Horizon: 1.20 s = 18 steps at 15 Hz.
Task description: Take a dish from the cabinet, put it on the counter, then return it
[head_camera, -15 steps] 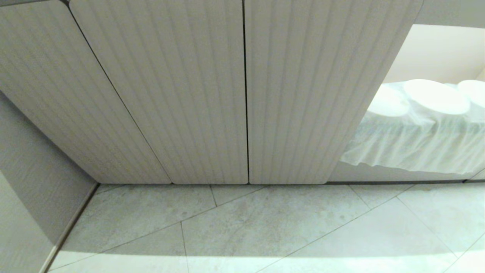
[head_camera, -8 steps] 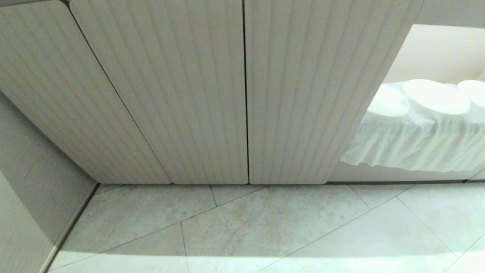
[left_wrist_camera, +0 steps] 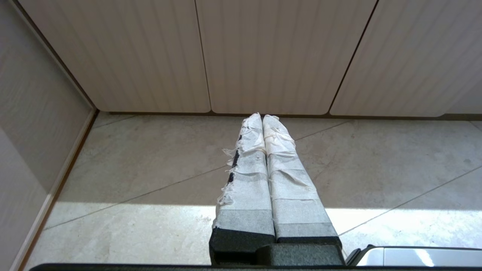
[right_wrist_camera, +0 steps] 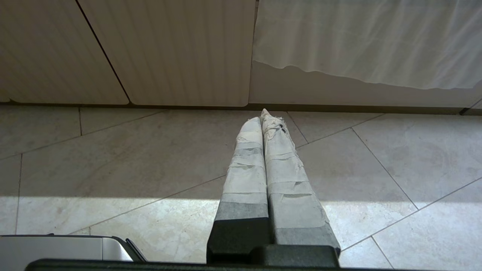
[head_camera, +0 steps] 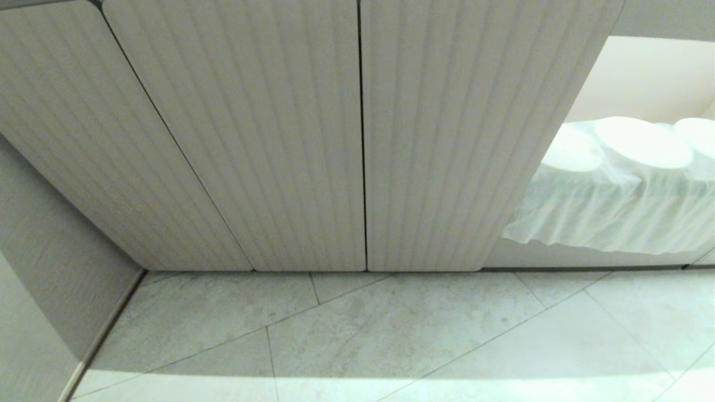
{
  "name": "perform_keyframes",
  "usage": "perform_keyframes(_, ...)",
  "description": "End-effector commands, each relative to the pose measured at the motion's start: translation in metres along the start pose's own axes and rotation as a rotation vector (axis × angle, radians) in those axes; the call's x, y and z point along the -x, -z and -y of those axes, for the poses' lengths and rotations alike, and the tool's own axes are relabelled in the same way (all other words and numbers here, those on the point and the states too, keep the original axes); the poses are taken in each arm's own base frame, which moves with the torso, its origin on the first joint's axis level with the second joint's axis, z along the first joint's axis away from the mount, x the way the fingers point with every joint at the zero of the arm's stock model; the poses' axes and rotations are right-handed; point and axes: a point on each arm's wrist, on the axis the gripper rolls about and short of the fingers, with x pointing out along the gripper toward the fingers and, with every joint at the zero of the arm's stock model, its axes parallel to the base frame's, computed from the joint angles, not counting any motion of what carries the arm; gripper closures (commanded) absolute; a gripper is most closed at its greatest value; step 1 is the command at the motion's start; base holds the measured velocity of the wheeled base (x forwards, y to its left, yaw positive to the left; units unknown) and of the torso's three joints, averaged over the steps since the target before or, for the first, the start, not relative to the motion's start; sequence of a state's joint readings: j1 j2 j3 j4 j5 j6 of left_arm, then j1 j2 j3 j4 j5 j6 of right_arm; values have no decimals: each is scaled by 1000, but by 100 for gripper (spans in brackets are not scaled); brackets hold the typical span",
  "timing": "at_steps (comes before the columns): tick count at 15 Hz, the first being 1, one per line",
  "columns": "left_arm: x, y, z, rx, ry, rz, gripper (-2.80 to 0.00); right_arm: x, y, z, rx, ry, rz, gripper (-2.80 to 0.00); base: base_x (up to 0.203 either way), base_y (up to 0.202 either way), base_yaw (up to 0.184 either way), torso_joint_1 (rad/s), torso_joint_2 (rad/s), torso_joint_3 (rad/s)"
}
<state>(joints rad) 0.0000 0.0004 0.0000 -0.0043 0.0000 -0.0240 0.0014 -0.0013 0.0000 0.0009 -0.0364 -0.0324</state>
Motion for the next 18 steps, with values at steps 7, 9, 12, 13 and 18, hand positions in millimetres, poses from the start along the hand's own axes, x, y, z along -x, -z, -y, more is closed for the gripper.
perform_keyframes(7, 0, 0, 0, 1, 0, 1, 0, 0, -1, 0, -8, -1, 1, 0, 0, 0, 0, 0, 0, 0)
perform_keyframes(9, 0, 0, 0, 1, 0, -1, 0, 0, 0, 0, -8, -1, 0, 0, 0, 0, 0, 0, 0, 0)
perform_keyframes(12, 0, 0, 0, 1, 0, 1, 0, 0, -1, 0, -17, 0, 1, 0, 0, 0, 0, 0, 0, 0)
perform_keyframes(13, 0, 0, 0, 1, 0, 1, 0, 0, -1, 0, -22, 2, 3, 0, 0, 0, 0, 0, 0, 0)
perform_keyframes(18, 0, 0, 0, 1, 0, 1, 0, 0, 0, 0, -22, 2, 1, 0, 0, 0, 0, 0, 0, 0)
